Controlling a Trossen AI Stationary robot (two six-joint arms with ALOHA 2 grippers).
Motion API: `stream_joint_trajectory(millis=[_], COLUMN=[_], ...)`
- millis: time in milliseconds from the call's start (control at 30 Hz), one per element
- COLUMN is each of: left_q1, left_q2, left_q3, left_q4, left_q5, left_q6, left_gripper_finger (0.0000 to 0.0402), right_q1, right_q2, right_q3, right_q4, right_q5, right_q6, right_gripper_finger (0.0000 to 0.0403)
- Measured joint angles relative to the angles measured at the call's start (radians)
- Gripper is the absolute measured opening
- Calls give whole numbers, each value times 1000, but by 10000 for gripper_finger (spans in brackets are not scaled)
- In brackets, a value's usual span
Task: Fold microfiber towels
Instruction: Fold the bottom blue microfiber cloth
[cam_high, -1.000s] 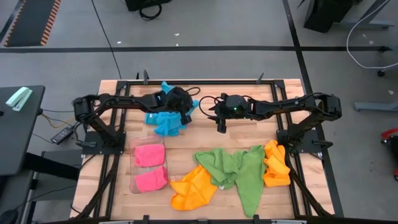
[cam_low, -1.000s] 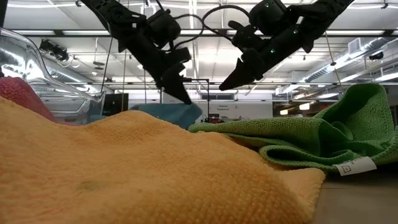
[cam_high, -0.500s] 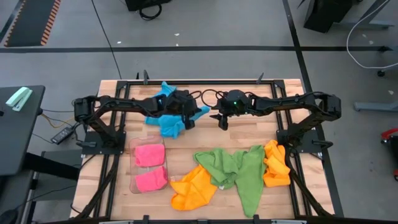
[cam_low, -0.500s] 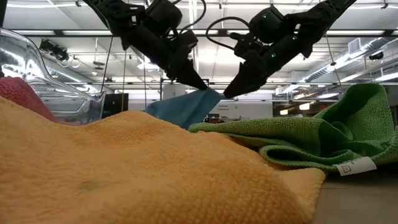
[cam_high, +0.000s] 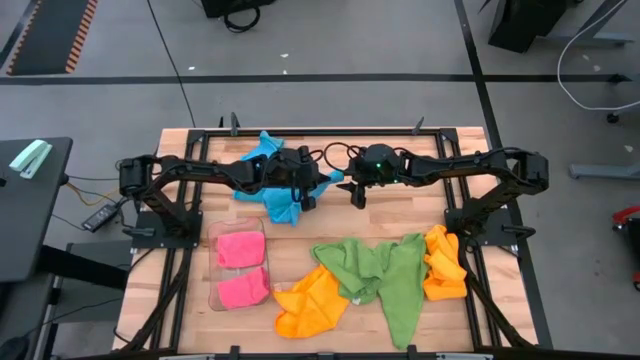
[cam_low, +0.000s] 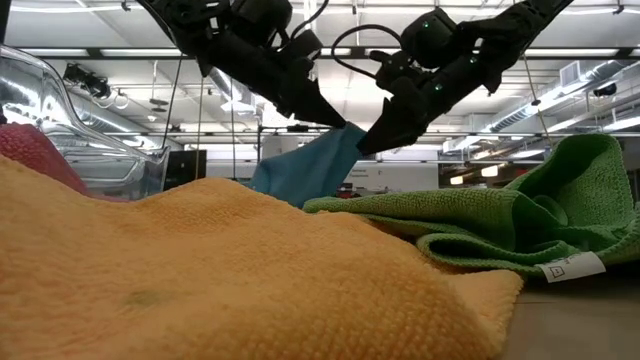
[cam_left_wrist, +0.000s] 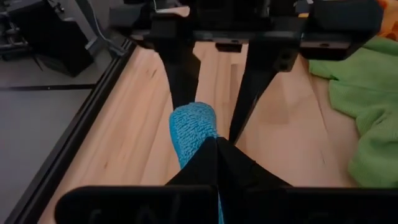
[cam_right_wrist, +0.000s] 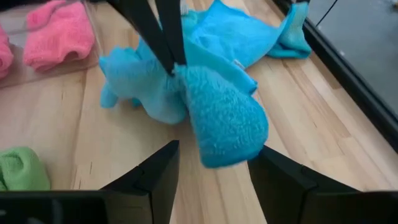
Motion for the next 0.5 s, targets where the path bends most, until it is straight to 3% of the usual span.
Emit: stream_joint_trajectory(millis=[300,500], left_q1=[-6,-11], left_q2=[0,0], left_q3=[0,0], left_q4=[-8,-29], left_q5=[0,1], left_q6=[37,63], left_gripper_finger=[4,17], right_q1=[14,14], right_q2=[0,0], right_q3=[0,0], right_q4=[44,53], right_q5=[-7,-7], right_q6=[-9,-11], right_gripper_finger=[138,70])
